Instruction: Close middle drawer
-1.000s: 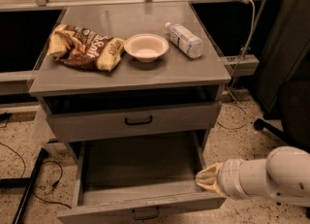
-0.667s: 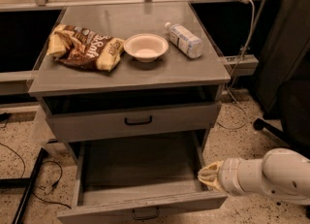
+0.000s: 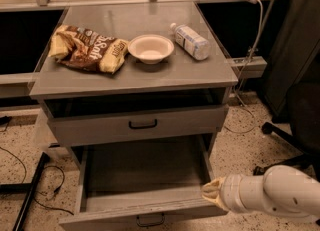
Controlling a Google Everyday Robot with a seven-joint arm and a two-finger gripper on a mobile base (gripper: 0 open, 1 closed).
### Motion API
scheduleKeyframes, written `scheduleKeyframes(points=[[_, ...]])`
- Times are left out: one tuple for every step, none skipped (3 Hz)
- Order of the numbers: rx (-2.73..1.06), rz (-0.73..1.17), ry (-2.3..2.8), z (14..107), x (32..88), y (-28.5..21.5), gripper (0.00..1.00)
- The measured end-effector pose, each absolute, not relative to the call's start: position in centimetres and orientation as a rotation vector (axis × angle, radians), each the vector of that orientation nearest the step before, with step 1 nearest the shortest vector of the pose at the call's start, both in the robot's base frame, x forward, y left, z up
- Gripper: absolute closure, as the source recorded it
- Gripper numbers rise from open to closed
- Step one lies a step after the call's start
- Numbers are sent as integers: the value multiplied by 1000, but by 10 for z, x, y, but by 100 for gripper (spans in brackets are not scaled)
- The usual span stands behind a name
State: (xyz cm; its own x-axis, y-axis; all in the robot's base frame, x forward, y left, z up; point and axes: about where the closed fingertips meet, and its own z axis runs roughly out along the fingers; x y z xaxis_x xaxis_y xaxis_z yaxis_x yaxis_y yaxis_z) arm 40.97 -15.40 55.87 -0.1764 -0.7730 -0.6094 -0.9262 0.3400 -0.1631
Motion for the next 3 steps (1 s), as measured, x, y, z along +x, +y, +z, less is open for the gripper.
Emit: scheduleKeyframes(points=[[-1479, 391, 2030, 515, 388, -142, 100], [-1483, 429, 2024, 484, 378, -130, 100], [-1506, 449, 1993, 459, 378, -114, 100]])
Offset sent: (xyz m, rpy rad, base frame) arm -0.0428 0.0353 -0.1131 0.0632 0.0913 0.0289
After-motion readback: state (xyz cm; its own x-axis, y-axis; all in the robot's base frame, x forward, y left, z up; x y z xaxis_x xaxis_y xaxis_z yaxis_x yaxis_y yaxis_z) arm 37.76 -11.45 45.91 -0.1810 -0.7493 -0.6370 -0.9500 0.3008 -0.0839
